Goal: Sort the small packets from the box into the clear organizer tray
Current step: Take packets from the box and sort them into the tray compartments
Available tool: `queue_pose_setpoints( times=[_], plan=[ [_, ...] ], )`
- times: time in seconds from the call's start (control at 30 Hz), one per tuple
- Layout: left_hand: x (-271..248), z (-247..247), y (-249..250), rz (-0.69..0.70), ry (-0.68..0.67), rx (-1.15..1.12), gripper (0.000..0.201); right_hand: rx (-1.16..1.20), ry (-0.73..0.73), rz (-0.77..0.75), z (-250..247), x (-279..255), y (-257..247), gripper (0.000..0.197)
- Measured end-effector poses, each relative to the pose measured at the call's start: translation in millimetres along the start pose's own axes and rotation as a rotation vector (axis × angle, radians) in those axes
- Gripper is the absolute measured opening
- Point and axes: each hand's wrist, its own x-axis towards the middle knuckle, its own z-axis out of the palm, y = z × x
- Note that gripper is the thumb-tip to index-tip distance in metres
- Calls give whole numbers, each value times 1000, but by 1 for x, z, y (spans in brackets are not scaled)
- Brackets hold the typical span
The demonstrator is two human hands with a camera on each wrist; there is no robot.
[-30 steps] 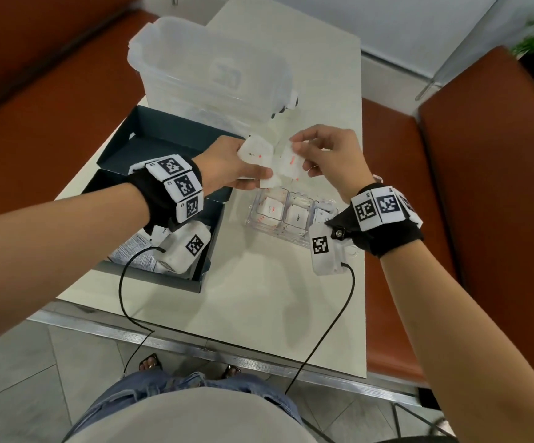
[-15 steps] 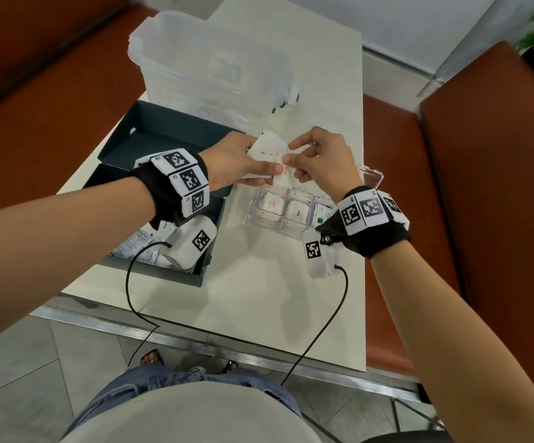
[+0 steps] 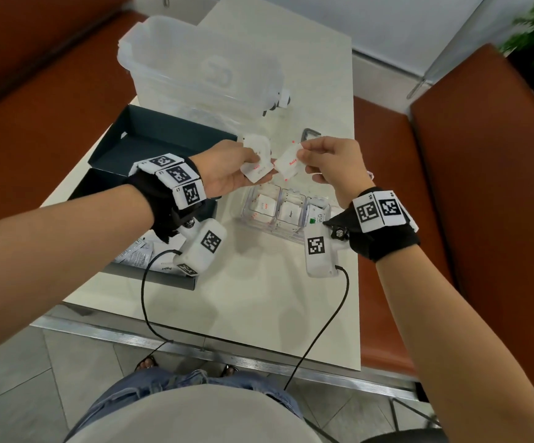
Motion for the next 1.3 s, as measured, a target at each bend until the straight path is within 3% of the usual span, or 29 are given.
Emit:
queue_pose_setpoints(
  times=[0.13, 0.37, 0.6, 0.93, 1.03, 1.17, 1.3],
  plan=[
    [2, 8, -6, 76, -15, 33, 29, 86, -67, 32, 0, -5, 0, 15],
    [1, 19, -15, 33, -67, -34, 9, 3, 21, -6, 0, -8, 8, 19],
    [-3, 23, -14, -71, -107, -115, 24, -93, 71, -119, 2, -13, 13, 16],
    [0, 15, -14, -182, -107, -185, 20, -282, 58, -286, 9, -13, 10, 19],
    [0, 14, -14, -211, -96, -195, 24, -243, 15, -215, 10, -13, 12, 24],
    [-1, 13, -15, -249, -115, -127, 28, -153, -61, -96, 7, -11, 11, 13],
    [-5, 9, -11, -282, -209, -107, 34, -54, -139, -35, 0, -10, 11, 12]
  ],
)
